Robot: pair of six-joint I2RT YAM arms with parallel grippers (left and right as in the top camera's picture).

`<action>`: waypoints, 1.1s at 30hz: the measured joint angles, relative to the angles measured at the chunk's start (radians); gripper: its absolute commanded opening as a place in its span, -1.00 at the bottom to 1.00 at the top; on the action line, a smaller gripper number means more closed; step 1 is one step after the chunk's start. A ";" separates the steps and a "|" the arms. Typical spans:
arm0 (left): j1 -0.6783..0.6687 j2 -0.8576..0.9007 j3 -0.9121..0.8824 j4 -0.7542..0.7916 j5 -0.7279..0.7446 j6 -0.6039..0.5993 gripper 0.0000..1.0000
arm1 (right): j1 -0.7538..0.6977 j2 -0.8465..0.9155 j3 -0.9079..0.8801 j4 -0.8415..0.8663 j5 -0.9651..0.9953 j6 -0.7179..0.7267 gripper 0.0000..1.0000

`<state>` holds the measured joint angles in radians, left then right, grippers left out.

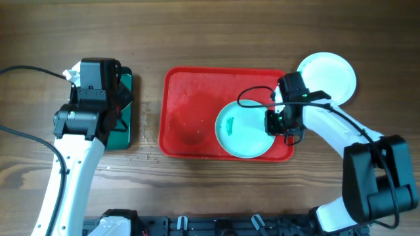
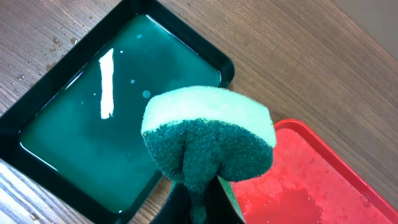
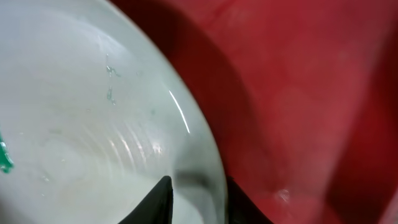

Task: Clean dirty plates on tray and stack at the side
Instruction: 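Grip the rim of the last white plate with the right gripper, then scrub the held plate with the sponge in the left gripper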

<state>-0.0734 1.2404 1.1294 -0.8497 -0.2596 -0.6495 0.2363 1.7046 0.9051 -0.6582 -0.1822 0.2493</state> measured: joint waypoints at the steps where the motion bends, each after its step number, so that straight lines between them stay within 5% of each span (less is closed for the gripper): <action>1: 0.000 0.000 0.000 0.000 0.000 0.000 -0.92 | 0.004 -0.001 -0.001 0.005 0.003 0.009 -0.65; 4: 0.000 0.000 0.000 0.001 0.007 0.000 -0.92 | 0.005 0.000 -0.004 0.030 0.006 0.033 -0.86; 18: -0.045 0.080 0.000 0.087 0.292 -0.003 -0.92 | 0.037 0.012 -0.021 0.406 -0.132 0.091 -0.91; 33: -0.392 0.425 0.000 0.315 0.469 -0.007 -0.92 | 0.079 0.013 -0.021 0.376 -0.026 0.125 -0.91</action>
<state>-0.4656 1.6653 1.1294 -0.5343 0.2092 -0.6567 0.3157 1.7172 0.8845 -0.2825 -0.2077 0.3740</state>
